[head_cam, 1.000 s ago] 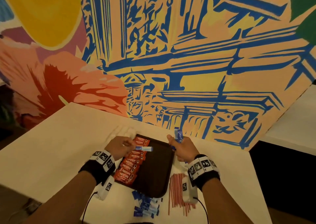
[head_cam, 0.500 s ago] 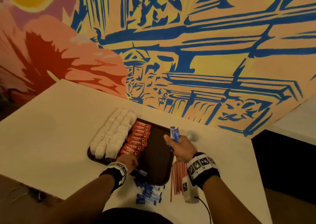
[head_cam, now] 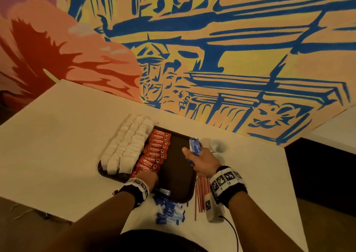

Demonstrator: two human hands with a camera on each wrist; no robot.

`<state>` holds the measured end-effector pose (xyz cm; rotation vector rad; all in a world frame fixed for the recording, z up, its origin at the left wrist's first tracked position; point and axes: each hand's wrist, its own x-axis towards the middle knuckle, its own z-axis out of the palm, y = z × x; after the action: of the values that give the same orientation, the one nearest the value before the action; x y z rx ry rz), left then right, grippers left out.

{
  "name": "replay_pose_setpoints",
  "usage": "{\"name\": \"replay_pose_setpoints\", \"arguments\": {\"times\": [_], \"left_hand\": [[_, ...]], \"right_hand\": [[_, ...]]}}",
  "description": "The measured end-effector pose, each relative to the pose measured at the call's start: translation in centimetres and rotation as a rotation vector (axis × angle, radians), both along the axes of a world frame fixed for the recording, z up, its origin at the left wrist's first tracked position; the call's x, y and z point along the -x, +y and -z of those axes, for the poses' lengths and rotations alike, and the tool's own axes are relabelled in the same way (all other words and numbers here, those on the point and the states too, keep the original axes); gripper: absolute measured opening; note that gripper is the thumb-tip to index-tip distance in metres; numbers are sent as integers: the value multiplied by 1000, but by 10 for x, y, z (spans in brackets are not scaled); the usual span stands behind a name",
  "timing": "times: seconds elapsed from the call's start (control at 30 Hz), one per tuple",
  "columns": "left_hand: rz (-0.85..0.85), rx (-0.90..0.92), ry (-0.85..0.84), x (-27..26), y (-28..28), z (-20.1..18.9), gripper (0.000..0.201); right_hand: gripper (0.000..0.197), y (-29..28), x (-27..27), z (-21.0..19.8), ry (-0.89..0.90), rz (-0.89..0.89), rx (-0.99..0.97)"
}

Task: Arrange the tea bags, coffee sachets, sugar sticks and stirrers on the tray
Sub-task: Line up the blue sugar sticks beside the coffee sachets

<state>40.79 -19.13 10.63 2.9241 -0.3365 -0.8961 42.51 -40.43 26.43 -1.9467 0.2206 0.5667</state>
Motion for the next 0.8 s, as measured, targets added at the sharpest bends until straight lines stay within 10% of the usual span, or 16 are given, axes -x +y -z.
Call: {"name": "replay_pose_setpoints", "arguments": {"times": [0.23, 0.6, 0.8], "left_hand": [[30, 164, -68, -4, 0, -29, 25], [-531, 1146, -62, -20, -20, -165, 52], [-465, 1336, -206, -4, -26, -196, 18]], "right_hand": [[39, 0, -2, -5, 20, -11, -52], [29, 8, 6, -24, -47, -212, -128], [36, 6, 10, -48, -143, -231, -123]]}}
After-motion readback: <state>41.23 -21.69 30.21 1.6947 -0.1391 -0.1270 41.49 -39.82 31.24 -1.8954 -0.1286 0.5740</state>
